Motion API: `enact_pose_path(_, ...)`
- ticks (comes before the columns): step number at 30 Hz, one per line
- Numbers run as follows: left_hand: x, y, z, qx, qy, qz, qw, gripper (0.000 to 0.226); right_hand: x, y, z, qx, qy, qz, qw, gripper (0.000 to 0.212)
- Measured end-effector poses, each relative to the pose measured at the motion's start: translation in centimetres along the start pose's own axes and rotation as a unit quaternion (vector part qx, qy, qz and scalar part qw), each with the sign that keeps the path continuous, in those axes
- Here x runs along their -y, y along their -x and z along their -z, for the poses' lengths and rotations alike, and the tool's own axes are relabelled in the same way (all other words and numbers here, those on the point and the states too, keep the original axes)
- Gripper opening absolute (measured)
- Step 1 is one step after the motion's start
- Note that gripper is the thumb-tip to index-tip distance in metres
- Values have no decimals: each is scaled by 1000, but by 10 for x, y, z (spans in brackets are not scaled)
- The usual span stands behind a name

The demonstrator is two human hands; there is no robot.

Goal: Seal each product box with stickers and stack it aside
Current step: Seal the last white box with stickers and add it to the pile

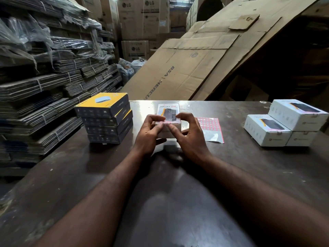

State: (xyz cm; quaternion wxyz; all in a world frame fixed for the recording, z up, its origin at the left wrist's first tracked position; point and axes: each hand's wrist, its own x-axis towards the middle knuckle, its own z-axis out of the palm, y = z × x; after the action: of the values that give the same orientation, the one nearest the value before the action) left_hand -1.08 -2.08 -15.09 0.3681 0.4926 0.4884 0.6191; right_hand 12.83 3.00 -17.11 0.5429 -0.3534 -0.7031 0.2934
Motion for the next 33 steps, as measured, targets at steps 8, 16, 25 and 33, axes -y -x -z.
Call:
enact_pose_path(8, 0, 0, -2, -56, 26, -10, 998, 20, 3, 4, 0, 16, 30, 20, 999, 46)
enact_pose_path(16, -2, -1, 0, -54, 75, 19, 996, 19, 2, 6, -1, 21, 18, 36, 999, 47)
enact_pose_path(25, -5, 0, 0, -38, 87, 26, 995, 19, 1, 6, 0, 13, -6, 36, 999, 47)
enact_pose_path(33, -8, 2, 2, -19, 71, 23, 997, 18, 1, 6, -1, 19, -10, 26, 999, 48)
